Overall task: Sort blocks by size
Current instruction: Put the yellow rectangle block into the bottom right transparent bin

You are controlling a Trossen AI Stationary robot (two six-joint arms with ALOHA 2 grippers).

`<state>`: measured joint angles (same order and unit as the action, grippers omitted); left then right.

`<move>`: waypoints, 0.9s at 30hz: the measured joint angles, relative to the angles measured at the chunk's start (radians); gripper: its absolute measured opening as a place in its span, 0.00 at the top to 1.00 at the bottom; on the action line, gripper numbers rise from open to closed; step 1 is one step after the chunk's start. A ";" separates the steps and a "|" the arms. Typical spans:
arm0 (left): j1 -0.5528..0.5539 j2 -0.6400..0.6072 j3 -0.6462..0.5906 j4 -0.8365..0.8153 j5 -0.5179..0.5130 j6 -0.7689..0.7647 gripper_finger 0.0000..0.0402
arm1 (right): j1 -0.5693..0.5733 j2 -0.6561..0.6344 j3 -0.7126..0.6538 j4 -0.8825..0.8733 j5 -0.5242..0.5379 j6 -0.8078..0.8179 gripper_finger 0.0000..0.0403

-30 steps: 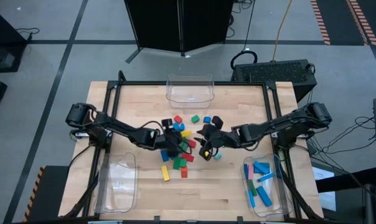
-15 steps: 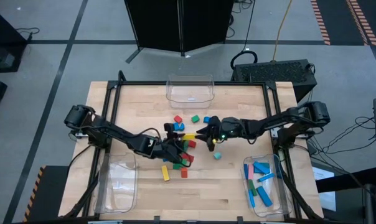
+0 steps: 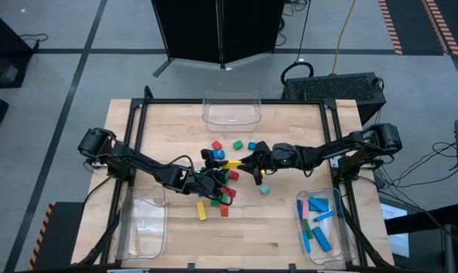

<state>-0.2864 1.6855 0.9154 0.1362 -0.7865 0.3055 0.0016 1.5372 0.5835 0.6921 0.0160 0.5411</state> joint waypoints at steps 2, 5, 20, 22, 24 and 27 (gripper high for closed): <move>0.004 0.000 0.000 0.016 -0.001 0.018 0.75 | 0.002 0.000 0.000 0.017 -0.016 -0.008 0.67; 0.013 0.000 0.000 0.040 0.000 0.041 0.75 | 0.003 0.000 0.000 0.034 -0.022 -0.013 0.69; 0.031 0.000 0.000 0.044 0.046 0.044 0.74 | -0.001 0.001 -0.001 0.007 -0.016 -0.025 0.85; 0.031 0.000 0.000 0.040 0.052 0.028 0.72 | -0.001 0.001 -0.001 0.006 -0.017 -0.033 0.84; 0.029 0.000 0.000 0.039 0.062 -0.027 0.68 | -0.001 0.001 -0.001 0.004 -0.018 -0.058 0.84; 0.029 0.000 0.000 0.021 0.102 -0.086 0.60 | -0.001 -0.004 0.000 -0.024 -0.023 -0.082 0.84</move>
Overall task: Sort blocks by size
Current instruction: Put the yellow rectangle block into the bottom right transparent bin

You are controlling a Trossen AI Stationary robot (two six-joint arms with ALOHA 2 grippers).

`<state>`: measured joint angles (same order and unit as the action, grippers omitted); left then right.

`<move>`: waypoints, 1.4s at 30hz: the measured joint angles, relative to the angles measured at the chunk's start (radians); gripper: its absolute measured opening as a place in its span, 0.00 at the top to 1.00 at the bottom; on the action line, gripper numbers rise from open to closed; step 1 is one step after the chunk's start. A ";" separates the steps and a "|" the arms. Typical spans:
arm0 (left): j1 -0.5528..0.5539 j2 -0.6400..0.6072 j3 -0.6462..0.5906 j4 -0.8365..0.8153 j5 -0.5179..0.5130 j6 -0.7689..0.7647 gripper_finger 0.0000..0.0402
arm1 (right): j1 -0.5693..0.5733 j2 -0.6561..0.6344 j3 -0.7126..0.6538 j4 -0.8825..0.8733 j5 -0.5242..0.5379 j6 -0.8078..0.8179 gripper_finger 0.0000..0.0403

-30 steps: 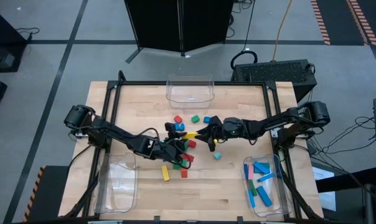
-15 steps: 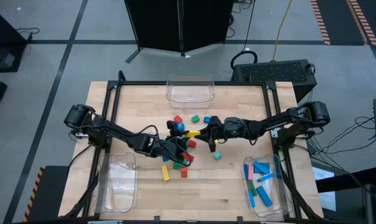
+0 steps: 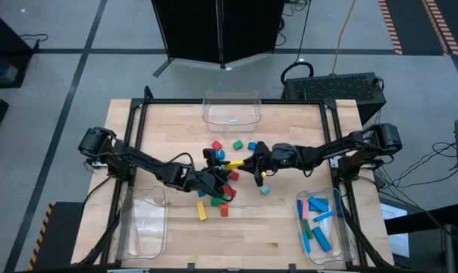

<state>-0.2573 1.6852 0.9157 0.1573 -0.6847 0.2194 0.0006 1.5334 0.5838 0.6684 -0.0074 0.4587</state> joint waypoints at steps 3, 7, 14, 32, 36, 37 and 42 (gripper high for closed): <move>0.000 0.000 0.000 -0.021 0.007 -0.021 0.52 | 0.000 -0.008 0.000 -0.038 0.000 -0.008 0.85; 0.000 0.000 0.000 -0.039 0.006 -0.031 0.47 | 0.000 -0.041 0.000 -0.077 0.000 -0.008 0.86; 0.000 0.000 0.000 -0.049 0.003 -0.032 0.46 | 0.000 -0.177 0.000 -0.260 0.000 -0.034 0.86; 0.011 0.000 0.000 -0.014 0.313 -0.024 0.46 | 0.105 -0.746 0.000 -0.964 -0.017 0.103 0.86; 0.017 0.000 0.000 -0.015 0.314 -0.031 0.46 | 0.164 -0.818 0.000 -1.036 -0.093 0.173 0.86; 0.017 0.000 0.000 -0.015 0.314 -0.031 0.46 | 0.181 -0.831 0.000 -1.051 -0.101 0.194 0.86; 0.016 0.000 0.000 -0.015 0.314 -0.048 0.46 | 0.258 -0.869 0.000 -1.142 -0.104 0.276 0.86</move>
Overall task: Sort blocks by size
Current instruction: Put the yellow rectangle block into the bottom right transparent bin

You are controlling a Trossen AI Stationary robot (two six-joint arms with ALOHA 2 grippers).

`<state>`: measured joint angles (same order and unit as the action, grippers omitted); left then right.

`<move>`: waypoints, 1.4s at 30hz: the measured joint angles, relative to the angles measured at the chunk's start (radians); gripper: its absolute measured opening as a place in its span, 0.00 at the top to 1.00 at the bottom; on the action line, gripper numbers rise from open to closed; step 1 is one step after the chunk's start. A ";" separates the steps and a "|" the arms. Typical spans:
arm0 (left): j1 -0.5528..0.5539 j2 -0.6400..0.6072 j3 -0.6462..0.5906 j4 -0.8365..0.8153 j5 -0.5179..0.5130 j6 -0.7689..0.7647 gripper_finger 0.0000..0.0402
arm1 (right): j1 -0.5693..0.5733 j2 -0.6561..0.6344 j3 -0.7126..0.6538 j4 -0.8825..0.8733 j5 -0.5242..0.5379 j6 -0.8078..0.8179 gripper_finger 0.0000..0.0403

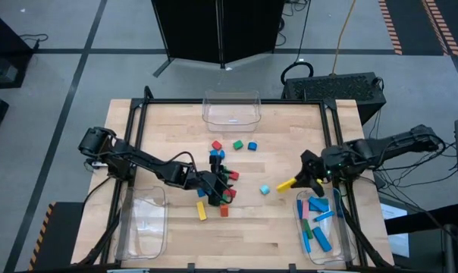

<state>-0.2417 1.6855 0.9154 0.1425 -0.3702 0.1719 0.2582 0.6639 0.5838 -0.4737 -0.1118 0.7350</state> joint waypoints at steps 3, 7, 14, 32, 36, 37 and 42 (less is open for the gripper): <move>0.000 0.000 0.000 0.000 0.000 -0.003 0.46 | 0.038 -0.004 0.000 -0.059 0.000 0.045 0.86; 0.001 0.000 0.000 0.003 0.000 -0.008 0.46 | 0.078 -0.003 0.000 -0.089 0.001 0.090 0.86; 0.000 0.000 0.000 0.005 0.000 -0.008 0.46 | 0.155 -0.002 0.000 -0.088 -0.025 0.163 0.86; 0.000 0.000 0.000 0.005 -0.001 -0.010 0.46 | 0.395 0.001 0.000 -0.137 -0.065 0.400 0.85; 0.000 0.000 0.000 0.005 -0.024 -0.010 0.46 | 0.451 0.024 0.000 -0.143 -0.051 0.461 0.85; 0.000 0.000 0.000 0.005 -0.039 -0.009 0.46 | 0.465 0.032 0.000 -0.150 -0.051 0.479 0.85; 0.000 0.000 0.000 0.005 -0.171 -0.009 0.46 | 0.528 0.077 0.000 -0.185 -0.051 0.558 0.85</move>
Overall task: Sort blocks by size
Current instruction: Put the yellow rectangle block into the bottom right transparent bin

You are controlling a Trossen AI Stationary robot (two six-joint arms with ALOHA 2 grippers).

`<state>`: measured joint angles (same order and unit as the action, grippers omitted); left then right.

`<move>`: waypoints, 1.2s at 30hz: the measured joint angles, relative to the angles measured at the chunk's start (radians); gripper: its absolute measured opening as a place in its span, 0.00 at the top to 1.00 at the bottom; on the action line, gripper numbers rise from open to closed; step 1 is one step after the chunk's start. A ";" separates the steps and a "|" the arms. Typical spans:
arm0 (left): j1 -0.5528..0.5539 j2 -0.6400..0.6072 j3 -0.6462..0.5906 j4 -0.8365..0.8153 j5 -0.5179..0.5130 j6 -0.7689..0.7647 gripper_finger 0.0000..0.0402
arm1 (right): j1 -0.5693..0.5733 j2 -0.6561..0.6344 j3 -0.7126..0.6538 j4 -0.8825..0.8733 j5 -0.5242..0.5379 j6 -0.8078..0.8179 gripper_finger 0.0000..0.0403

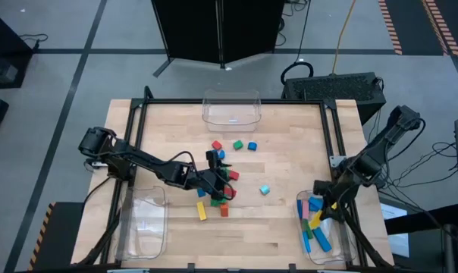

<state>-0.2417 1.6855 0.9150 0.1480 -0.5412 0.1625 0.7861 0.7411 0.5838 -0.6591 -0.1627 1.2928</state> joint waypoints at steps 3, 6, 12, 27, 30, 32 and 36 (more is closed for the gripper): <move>0.000 0.000 0.000 0.000 -0.057 0.001 0.46 | 0.024 0.033 0.000 -0.031 0.000 0.047 0.85; 0.003 0.000 0.000 0.000 -0.067 0.002 0.46 | 0.043 0.068 0.000 -0.042 0.000 0.081 0.85; 0.022 0.000 0.000 -0.001 -0.081 0.002 0.46 | 0.048 0.145 0.000 -0.042 0.030 0.058 0.84; 0.071 0.000 0.000 -0.091 -0.133 -0.129 0.46 | 0.021 0.197 0.000 -0.086 0.112 0.073 0.71; 0.072 0.000 0.000 -0.102 -0.076 -0.132 0.46 | 0.019 0.196 0.001 -0.065 0.093 0.053 0.70; 0.071 0.000 0.000 -0.109 -0.042 -0.132 0.46 | 0.019 0.196 0.019 -0.060 0.071 0.052 0.70; 0.071 0.000 0.000 -0.112 0.008 -0.140 0.46 | 0.019 0.194 0.089 -0.058 0.073 0.018 0.72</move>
<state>-0.1703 1.6855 0.9146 0.0357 -0.5337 0.0224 0.8050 0.9348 0.6732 -0.7169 -0.0896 1.3112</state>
